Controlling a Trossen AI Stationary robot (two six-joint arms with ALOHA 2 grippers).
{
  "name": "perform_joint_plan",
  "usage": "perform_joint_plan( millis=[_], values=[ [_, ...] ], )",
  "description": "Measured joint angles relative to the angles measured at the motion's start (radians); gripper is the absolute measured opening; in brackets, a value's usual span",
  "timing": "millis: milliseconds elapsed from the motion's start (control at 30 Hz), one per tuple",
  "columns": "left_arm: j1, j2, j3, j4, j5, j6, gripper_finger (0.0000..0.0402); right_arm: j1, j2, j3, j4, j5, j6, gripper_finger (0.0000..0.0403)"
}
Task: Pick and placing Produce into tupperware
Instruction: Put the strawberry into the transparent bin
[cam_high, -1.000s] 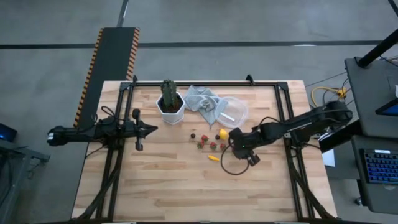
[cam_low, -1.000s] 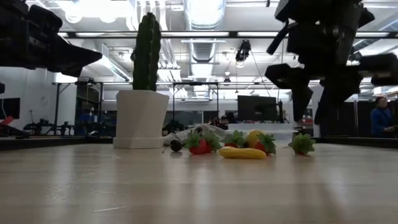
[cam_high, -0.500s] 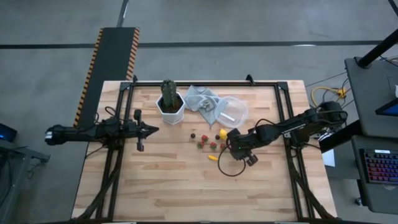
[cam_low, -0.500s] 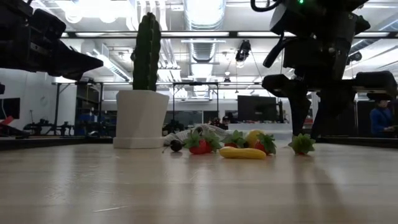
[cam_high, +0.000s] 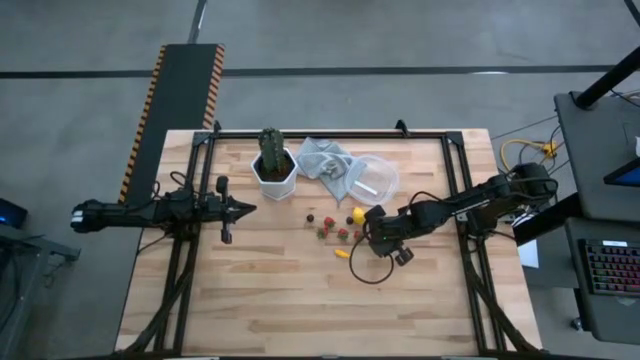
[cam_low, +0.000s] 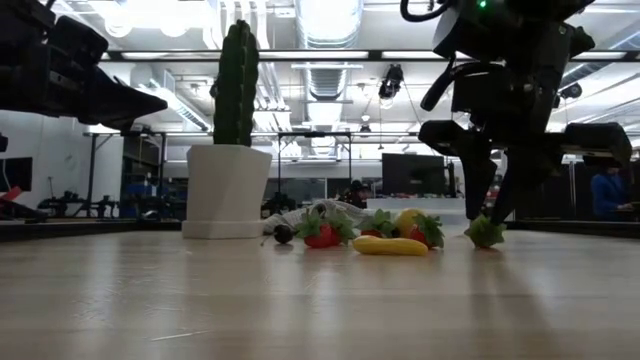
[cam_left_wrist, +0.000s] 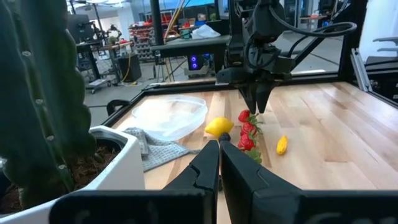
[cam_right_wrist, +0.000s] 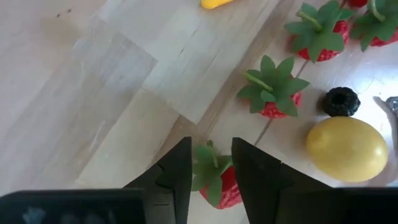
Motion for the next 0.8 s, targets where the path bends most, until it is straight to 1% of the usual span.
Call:
perform_joint_plan(
  millis=[500,800],
  values=[
    [0.0,0.002,0.0,0.0,0.0,0.0,0.0,0.0,0.001,0.0,0.003,-0.001,0.003,0.0089],
    [0.0,0.003,0.0,-0.003,0.0,0.0,0.0,0.0,0.001,0.0,0.005,-0.002,0.012,0.0086]
  ],
)
